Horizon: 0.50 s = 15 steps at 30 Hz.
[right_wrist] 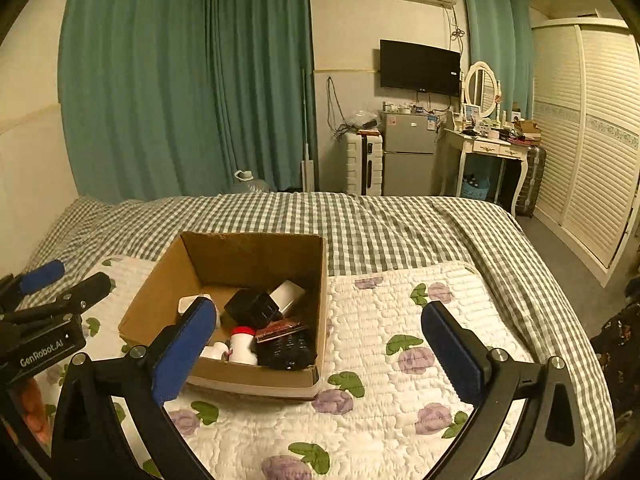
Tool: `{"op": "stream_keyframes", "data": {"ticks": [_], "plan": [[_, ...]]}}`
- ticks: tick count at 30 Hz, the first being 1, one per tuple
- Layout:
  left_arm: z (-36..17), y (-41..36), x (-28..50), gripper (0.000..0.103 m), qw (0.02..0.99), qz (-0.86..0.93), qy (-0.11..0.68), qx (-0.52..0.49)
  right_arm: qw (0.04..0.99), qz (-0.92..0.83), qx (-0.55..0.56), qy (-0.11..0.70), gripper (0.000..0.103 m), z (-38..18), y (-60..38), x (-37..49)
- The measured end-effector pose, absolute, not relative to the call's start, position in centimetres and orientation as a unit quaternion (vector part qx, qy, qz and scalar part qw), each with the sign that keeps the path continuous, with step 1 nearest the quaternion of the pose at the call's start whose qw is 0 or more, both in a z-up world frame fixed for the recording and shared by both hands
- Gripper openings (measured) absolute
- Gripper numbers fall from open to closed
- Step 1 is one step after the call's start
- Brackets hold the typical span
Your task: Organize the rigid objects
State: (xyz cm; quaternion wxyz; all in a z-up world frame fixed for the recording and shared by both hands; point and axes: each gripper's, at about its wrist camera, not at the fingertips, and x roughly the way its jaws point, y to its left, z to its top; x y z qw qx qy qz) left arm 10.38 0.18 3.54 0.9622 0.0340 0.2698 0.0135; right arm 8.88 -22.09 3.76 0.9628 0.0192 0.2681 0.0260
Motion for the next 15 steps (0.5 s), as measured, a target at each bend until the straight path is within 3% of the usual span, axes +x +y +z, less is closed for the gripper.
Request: {"op": "stream_keyframes", "data": {"ticks": [15], "plan": [[1.8, -1.3, 9.3, 0.083, 0.966, 0.006, 0.256, 0.042, 0.969, 0.042, -0.006, 0.245, 0.103, 3.2, -21.1, 8.1]]}}
